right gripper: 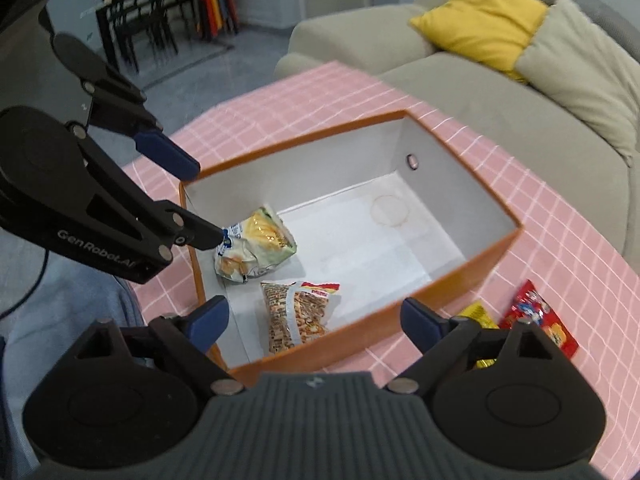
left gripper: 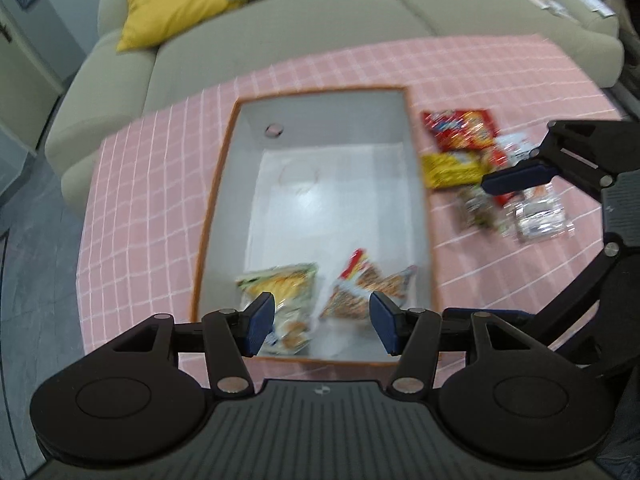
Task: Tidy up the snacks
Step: 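Move both tools back toward the remaining snacks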
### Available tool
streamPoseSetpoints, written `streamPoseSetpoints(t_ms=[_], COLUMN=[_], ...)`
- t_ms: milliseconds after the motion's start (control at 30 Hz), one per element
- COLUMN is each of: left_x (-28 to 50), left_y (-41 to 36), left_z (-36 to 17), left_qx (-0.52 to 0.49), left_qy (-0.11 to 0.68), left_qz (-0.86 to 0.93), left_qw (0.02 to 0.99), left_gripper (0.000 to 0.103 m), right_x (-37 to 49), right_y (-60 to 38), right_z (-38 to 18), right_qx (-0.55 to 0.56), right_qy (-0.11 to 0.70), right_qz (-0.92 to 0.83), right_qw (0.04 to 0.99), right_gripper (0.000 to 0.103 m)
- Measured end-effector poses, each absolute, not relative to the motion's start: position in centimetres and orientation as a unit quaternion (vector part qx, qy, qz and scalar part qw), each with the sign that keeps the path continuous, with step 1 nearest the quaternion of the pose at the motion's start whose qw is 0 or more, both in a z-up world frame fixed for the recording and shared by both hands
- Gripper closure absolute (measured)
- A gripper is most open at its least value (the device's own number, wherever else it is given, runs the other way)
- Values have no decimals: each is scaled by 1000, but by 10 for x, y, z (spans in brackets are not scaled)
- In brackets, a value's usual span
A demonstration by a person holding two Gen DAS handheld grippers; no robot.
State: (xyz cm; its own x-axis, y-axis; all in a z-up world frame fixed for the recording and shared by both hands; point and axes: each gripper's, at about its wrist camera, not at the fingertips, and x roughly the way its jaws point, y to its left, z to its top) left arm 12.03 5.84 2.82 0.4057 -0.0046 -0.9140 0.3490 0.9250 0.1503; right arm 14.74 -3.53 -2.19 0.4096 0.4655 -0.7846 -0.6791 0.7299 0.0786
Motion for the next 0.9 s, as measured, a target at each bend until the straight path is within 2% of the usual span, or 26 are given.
streamPoseSetpoints(t_ms=[200,433,633,767,900], left_x=[97,78,62,54,53], left_y=[25,-2,-16,-28,-36], left_z=[43,35,15,-7,-32], left_qx=[143,85,0,-24,-33], left_qy=[493,466,455,458,470], left_qz=[-131,-144,-159,-164,-168], left_qw=[848,869,876,873,866], left_gripper=[37,37,37,37,37], right_x=[120,93,67,49,44], right_y=[-83,-134,-162,-174,-181], right_z=[-21,-29,-49,-64,-85], right_qx=[-96,-56,-13,-11,-16], right_qy=[379,361,334,322,341], right_qz=[313,259,203,167,147], right_qw=[865,894,920,932,928], right_gripper=[10,10,11,14,17])
